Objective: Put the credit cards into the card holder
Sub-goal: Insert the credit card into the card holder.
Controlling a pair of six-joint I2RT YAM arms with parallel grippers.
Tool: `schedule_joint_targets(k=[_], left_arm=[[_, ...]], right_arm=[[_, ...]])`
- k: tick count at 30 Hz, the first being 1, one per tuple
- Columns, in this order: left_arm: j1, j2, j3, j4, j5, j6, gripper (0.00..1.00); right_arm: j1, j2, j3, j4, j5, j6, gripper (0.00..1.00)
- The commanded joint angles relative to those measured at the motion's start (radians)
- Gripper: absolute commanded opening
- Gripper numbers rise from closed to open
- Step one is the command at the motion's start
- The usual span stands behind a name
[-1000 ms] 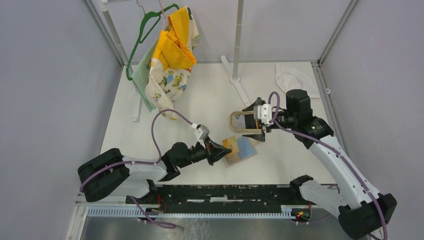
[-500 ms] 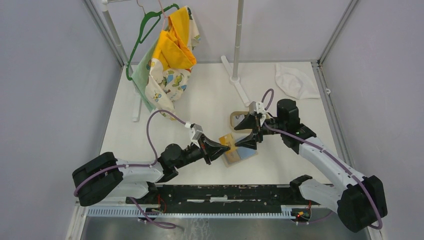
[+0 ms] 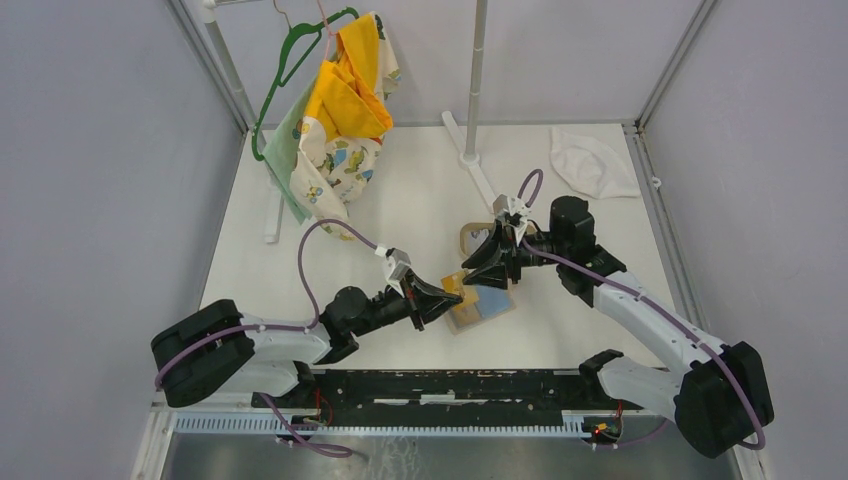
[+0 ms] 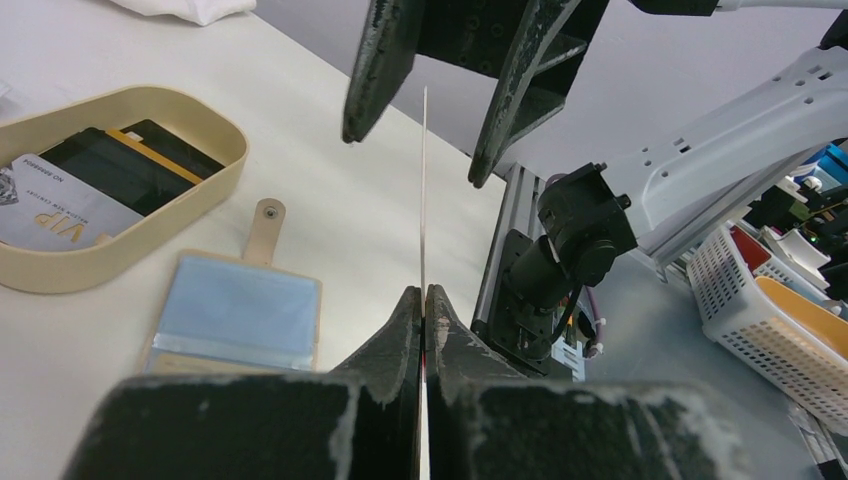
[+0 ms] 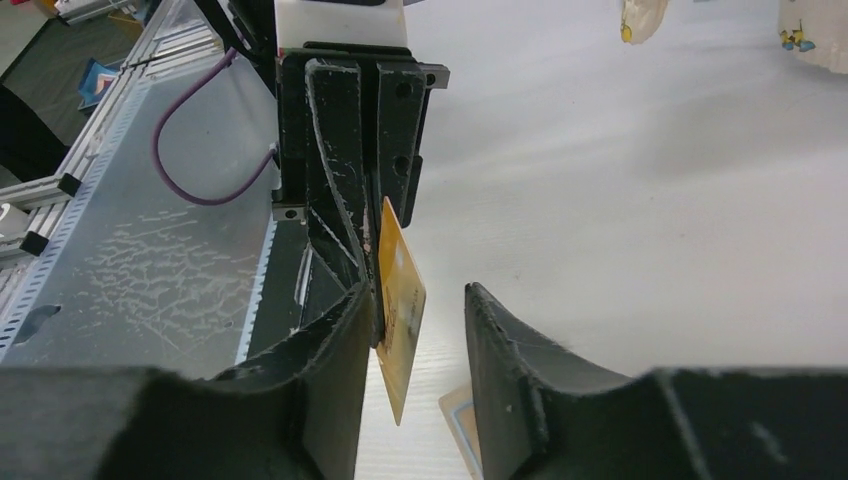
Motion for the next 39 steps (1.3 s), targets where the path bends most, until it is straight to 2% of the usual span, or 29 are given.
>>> schedule_joint_targets(k=[1, 4, 8, 11, 13, 15, 16, 17, 20, 24, 28, 31, 39], left_arm=[[0.003, 0.01, 0.033, 0.081, 0.013, -0.022, 0.02], [0.004, 0.013, 0.034, 0.081, 0.013, -0.022, 0.02], [0.004, 0.011, 0.034, 0.075, 0.003, -0.022, 0.02], [0.003, 0.0, 0.034, 0.037, -0.017, -0.022, 0.05], [0.004, -0.023, 0.036, -0.033, -0.062, -0.029, 0.23], [0.004, -0.063, 0.047, -0.179, -0.144, -0.033, 0.44], [0.004, -0.087, 0.057, -0.279, -0.196, -0.035, 0.51], [0.005, -0.108, 0.065, -0.37, -0.257, -0.044, 0.57], [0.005, -0.167, 0.087, -0.594, -0.369, -0.064, 0.65], [0.004, -0.193, 0.103, -0.695, -0.363, -0.088, 0.65], [0.005, -0.126, 0.13, -0.688, -0.303, -0.129, 0.48], [0.003, -0.058, 0.143, -0.658, -0.286, -0.15, 0.43], [-0.003, 0.042, 0.191, -0.773, -0.371, -0.197, 0.43]], right_arm=[[0.005, -0.001, 0.025, 0.098, -0.039, 0.077, 0.41], [0.005, 0.005, 0.026, 0.119, -0.06, 0.104, 0.26], [0.005, 0.013, 0.018, 0.133, -0.079, 0.12, 0.0], [0.004, 0.01, 0.014, 0.122, -0.061, 0.109, 0.0], [-0.004, 0.01, 0.032, 0.052, -0.019, 0.064, 0.0], [-0.025, 0.021, 0.074, -0.08, 0.05, -0.023, 0.0], [-0.04, 0.029, 0.088, -0.126, 0.081, -0.059, 0.0], [-0.054, 0.039, 0.103, -0.189, 0.122, -0.079, 0.0], [-0.089, 0.084, 0.123, -0.318, 0.195, -0.159, 0.0], [-0.115, 0.14, 0.094, -0.372, 0.248, -0.179, 0.0], [-0.142, 0.172, 0.041, -0.32, 0.272, -0.124, 0.0], [-0.155, 0.211, 0.017, -0.309, 0.252, -0.109, 0.0], [-0.179, 0.273, -0.054, -0.19, 0.173, 0.002, 0.0]])
